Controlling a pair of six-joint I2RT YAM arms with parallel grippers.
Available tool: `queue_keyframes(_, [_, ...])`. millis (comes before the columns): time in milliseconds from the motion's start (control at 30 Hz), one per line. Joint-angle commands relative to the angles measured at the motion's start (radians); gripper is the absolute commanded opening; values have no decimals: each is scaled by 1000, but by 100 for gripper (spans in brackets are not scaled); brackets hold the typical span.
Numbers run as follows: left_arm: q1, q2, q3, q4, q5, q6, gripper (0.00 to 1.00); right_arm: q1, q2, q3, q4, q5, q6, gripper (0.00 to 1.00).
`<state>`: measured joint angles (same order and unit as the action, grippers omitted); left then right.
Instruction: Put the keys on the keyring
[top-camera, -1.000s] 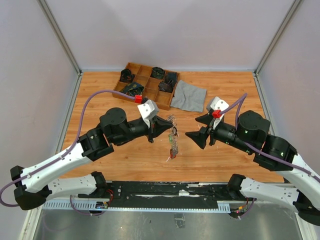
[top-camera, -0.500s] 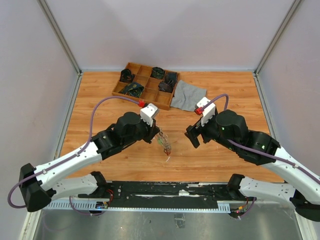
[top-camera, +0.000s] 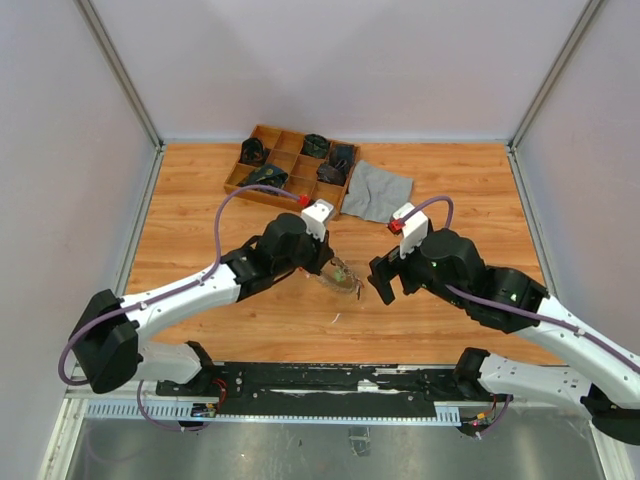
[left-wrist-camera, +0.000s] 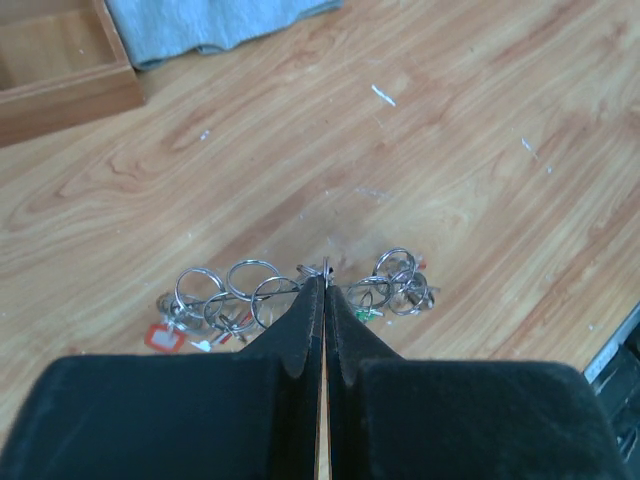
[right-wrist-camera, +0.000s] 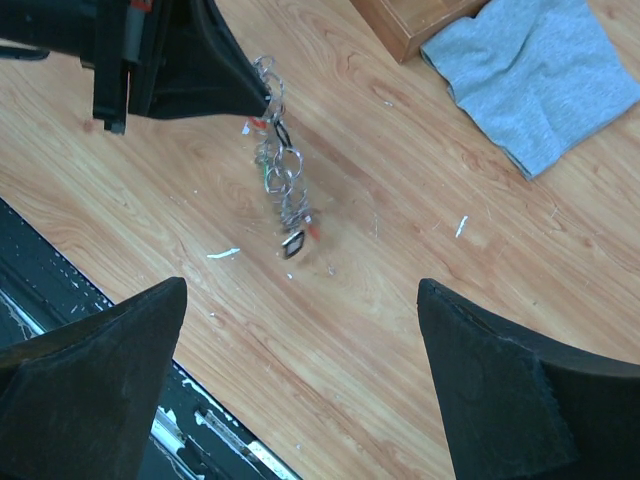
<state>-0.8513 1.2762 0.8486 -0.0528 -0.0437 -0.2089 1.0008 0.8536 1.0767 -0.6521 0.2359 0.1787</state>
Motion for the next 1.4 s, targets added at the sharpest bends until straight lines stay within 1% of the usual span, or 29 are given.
queue_keyframes(0, [28, -22, 14, 156, 7, -8, 0, 5, -17, -24, -5, 7, 28, 98])
queue_keyframes(100, [29, -90, -70, 184, 9, -31, 1, 5, -21, -38, -5, 8, 40, 98])
queue_keyframes(267, [29, -225, -255, 204, 15, -94, 1, 5, -2, -65, 1, 19, 59, 98])
queue_keyframes(433, [29, -310, -403, 213, -7, -166, 4, 4, 51, -35, -24, 44, 85, 98])
queue_keyframes(533, [29, -370, -449, 186, -19, -204, 14, 4, 51, -34, -15, 37, 100, 98])
queue_keyframes(633, [29, -444, -473, 135, -39, -240, 30, 4, 25, -69, 34, 7, 91, 98])
queue_keyframes(733, [29, -519, -466, 56, -80, -262, 43, 4, -5, -105, 90, -27, 63, 98])
queue_keyframes(800, [29, -556, -443, -5, -121, -266, 50, 5, -15, -108, 86, -40, 34, 98])
queue_keyframes(933, [29, -592, -374, -101, -188, -258, 59, 5, -44, -103, 70, -9, 22, 98])
queue_keyframes(967, [29, -597, -356, -119, -202, -253, 67, 5, -56, -106, 73, -1, 19, 98])
queue_keyframes(1000, [29, -600, -335, -136, -214, -245, 73, 5, -77, -108, 75, 13, 18, 98])
queue_keyframes(1100, [29, -613, -271, -193, -256, -228, 82, 4, -130, -116, 75, 63, 8, 98])
queue_keyframes(1200, [29, -652, -214, -261, -312, -217, 96, 5, -209, -137, 87, 104, -11, 98])
queue_keyframes(1233, [29, -670, -196, -295, -344, -215, 99, 5, -237, -146, 91, 122, -11, 98])
queue_keyframes(1367, [29, -765, -147, -374, -424, -205, 100, 4, -340, -172, 87, 180, -17, 98])
